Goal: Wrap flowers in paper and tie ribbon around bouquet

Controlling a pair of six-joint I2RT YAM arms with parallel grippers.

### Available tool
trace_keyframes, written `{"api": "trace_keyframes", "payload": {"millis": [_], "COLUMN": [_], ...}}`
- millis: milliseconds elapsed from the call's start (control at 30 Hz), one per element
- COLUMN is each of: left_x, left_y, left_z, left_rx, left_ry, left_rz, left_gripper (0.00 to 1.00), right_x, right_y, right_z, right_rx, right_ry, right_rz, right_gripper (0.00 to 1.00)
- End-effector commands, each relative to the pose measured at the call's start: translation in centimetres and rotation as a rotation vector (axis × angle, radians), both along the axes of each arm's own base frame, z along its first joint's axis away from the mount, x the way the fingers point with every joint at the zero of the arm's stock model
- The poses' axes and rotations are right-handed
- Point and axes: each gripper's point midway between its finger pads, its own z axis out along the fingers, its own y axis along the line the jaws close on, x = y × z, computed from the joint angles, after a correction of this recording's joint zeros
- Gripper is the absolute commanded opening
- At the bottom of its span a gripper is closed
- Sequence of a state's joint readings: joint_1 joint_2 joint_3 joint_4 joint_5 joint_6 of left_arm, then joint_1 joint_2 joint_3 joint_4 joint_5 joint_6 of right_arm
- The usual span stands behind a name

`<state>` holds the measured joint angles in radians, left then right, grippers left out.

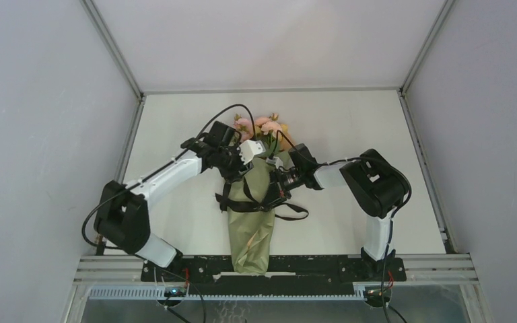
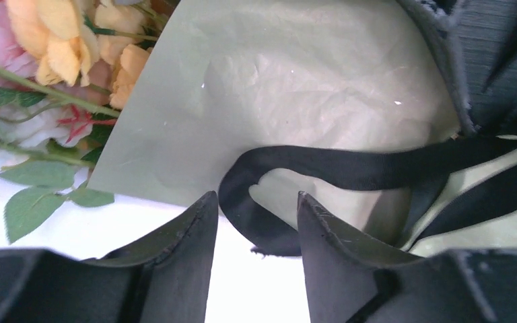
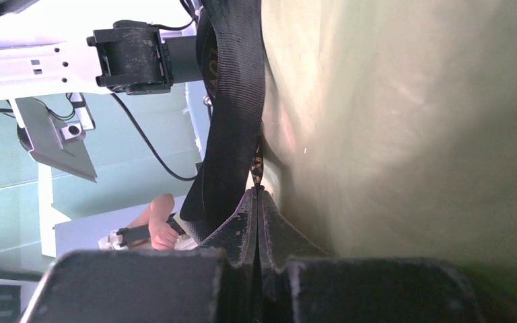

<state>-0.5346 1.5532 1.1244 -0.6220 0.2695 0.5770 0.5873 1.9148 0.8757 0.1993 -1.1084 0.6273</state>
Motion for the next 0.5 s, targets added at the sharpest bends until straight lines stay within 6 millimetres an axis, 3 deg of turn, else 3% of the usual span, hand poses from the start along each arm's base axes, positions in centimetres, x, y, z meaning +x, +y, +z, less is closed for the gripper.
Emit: {"api": "trace_keyframes", "payload": {"millis": [0, 67, 133, 233, 333, 467], "left_x": [-1.1, -2.3, -4.3, -8.7, -12.8, -12.0], "left_y": [-0.5, -0.6, -0.7, -0.9, -2.1, -4.1], "left_z": [5.9, 7.9, 8.1, 6.5, 4.2, 1.7], "left_rx": [-0.101, -0.136, -0.137, -0.098, -0.069, -0.066], "left_ry": [-0.118, -0.123, -0.044, 0.075, 0.172, 0.114], "left_rz": [-0.069, -0.106, -0.160, -0.302, -0.422, -0.406], "left_gripper": [0.55, 0.58, 0.56, 0.52, 0.60, 0.84], "right_x": [0.1, 0.0, 0.1, 0.2, 0.3, 0.3], "right_y": [0.1, 0.1, 0.0, 0.1, 0.2, 0.2], "right_z": [0.4, 0.0, -0.2, -0.4, -0.4, -0.5], "right_rx": [0.033, 0.022, 0.015, 0.013, 0.013, 0.009], "right_ry": [-0.006, -0.002, 0.001, 0.004, 0.005, 0.007], "right_rz": [0.013, 0.009, 0.006, 0.001, -0.004, -0.005], "right_gripper": [0.00, 0.00, 0.00, 0.00, 0.00, 0.00]}}
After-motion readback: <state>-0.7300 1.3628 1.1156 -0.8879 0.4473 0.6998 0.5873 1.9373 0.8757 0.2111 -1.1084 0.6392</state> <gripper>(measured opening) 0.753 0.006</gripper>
